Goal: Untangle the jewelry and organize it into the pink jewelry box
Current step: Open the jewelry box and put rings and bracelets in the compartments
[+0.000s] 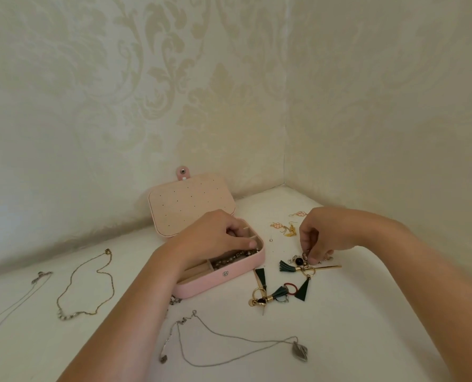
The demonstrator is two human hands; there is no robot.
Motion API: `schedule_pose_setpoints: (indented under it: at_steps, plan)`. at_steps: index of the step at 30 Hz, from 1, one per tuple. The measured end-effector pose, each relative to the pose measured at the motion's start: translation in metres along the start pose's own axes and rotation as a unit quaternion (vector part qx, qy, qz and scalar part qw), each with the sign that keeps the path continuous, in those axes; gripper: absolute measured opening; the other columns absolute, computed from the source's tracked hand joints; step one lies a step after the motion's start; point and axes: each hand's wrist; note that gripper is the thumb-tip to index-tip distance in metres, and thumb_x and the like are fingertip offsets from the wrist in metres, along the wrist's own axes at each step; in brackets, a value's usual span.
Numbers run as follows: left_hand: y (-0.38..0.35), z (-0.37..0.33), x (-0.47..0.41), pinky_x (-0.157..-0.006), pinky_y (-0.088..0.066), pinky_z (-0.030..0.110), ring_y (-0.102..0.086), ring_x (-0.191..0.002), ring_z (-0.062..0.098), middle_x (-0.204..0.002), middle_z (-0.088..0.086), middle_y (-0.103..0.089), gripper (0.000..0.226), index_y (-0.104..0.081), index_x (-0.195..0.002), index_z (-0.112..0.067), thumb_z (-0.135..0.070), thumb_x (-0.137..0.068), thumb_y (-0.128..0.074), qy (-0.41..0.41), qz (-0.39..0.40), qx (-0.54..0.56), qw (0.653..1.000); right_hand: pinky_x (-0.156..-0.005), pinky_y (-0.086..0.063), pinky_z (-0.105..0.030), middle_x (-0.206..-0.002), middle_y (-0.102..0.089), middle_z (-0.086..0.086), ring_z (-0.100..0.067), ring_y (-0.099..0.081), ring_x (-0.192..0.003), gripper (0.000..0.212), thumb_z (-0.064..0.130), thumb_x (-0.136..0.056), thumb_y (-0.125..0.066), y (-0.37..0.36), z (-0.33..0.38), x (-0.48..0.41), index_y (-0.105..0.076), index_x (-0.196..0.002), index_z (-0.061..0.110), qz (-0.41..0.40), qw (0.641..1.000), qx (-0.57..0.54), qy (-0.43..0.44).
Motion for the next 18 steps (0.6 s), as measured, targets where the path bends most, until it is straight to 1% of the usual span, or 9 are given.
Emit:
schedule_pose_setpoints:
  at_steps: [2,3,4,6,8,10,12,15,18]
  plan:
    - [-0.001,0.000,-0.002,-0.067,-0.043,0.019,-0.053,-0.063,-0.002,-0.065,-0.017,-0.064,0.019,-0.072,-0.071,-0.026,-0.043,-0.078,-0.071,-0.002,-0.014,0.022,1.000,-0.055,-0.043,-0.012,-0.065,-0.065,0.010,-0.001,-0.059,-0.054,0.013,0.015,-0.072,-0.080,0.000,0.001,-0.001,-0.068,-0.075,0.020,-0.018,1.000,-0.022,0.013]
    - [-0.002,-0.001,-0.003,-0.073,-0.046,0.024,-0.057,-0.068,0.002,-0.071,-0.015,-0.067,0.016,-0.073,-0.073,-0.027,-0.043,-0.077,-0.072,-0.005,-0.024,0.039,0.999,-0.055,-0.043,-0.011,-0.066,-0.066,0.010,-0.001,-0.059,-0.057,0.011,0.015,-0.073,-0.079,0.000,0.003,-0.001,-0.070,-0.076,0.020,-0.049,0.998,-0.030,0.026]
    - [-0.002,-0.002,-0.003,-0.074,-0.048,0.026,-0.060,-0.070,0.004,-0.076,-0.012,-0.069,0.015,-0.074,-0.076,-0.027,-0.042,-0.076,-0.073,-0.008,-0.036,0.057,0.998,-0.054,-0.041,-0.008,-0.067,-0.066,0.011,-0.002,-0.059,-0.060,0.009,0.015,-0.074,-0.078,0.001,0.006,-0.002,-0.072,-0.078,0.020,-0.095,0.994,-0.038,0.044]
    - [-0.002,-0.009,-0.002,-0.061,-0.047,0.018,-0.059,-0.059,0.003,-0.076,-0.006,-0.070,0.015,-0.074,-0.080,-0.024,-0.038,-0.076,-0.075,-0.018,-0.059,0.111,0.992,-0.054,-0.041,-0.006,-0.070,-0.067,0.011,-0.004,-0.060,-0.066,0.008,0.014,-0.077,-0.075,0.001,0.013,-0.002,-0.074,-0.081,0.021,-0.186,0.975,-0.077,0.088]
    - [-0.002,-0.014,-0.002,-0.050,-0.041,0.012,-0.055,-0.050,0.001,-0.072,-0.004,-0.069,0.017,-0.072,-0.083,-0.020,-0.034,-0.075,-0.077,-0.023,-0.071,0.177,0.981,-0.056,-0.043,-0.008,-0.071,-0.065,0.009,-0.002,-0.058,-0.065,0.011,0.012,-0.079,-0.074,0.000,0.023,-0.002,-0.073,-0.084,0.021,-0.234,0.956,-0.125,0.126]
    - [-0.002,-0.016,-0.002,-0.048,-0.042,0.014,-0.059,-0.053,0.005,-0.069,0.000,-0.070,0.017,-0.072,-0.084,-0.018,-0.030,-0.074,-0.078,-0.026,-0.082,0.219,0.972,-0.057,-0.045,-0.012,-0.070,-0.062,0.009,0.002,-0.055,-0.060,0.016,0.011,-0.077,-0.076,-0.005,0.034,-0.002,-0.066,-0.083,0.023,-0.255,0.943,-0.148,0.157]
    - [0.000,-0.015,-0.002,-0.049,-0.044,0.017,-0.061,-0.057,0.009,-0.070,0.004,-0.071,0.014,-0.071,-0.083,-0.017,-0.024,-0.074,-0.078,-0.034,-0.096,0.240,0.966,-0.059,-0.045,-0.013,-0.069,-0.060,0.010,0.003,-0.053,-0.059,0.022,0.011,-0.075,-0.077,-0.012,0.041,-0.004,-0.058,-0.078,0.023,-0.272,0.934,-0.139,0.183]
    - [0.005,-0.014,-0.001,-0.050,-0.045,0.017,-0.062,-0.058,0.007,-0.072,0.003,-0.072,0.012,-0.071,-0.084,-0.017,-0.017,-0.074,-0.078,-0.039,-0.106,0.235,0.965,-0.063,-0.046,-0.017,-0.072,-0.060,0.009,-0.001,-0.056,-0.065,0.016,0.012,-0.078,-0.075,-0.018,0.048,-0.005,-0.060,-0.079,0.018,-0.299,0.925,-0.106,0.207]
    - [0.010,-0.012,-0.001,-0.050,-0.046,0.016,-0.060,-0.055,0.004,-0.070,-0.001,-0.071,0.012,-0.072,-0.085,-0.020,-0.016,-0.074,-0.077,-0.042,-0.103,0.231,0.967,-0.067,-0.048,-0.018,-0.075,-0.062,0.008,-0.003,-0.058,-0.069,0.012,0.012,-0.079,-0.073,-0.019,0.050,-0.003,-0.062,-0.082,0.016,-0.309,0.918,-0.120,0.219]
Point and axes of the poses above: each hand's wrist, its own x-axis away from the middle knuckle, its own y-axis out of the back of the hand, z = x × y
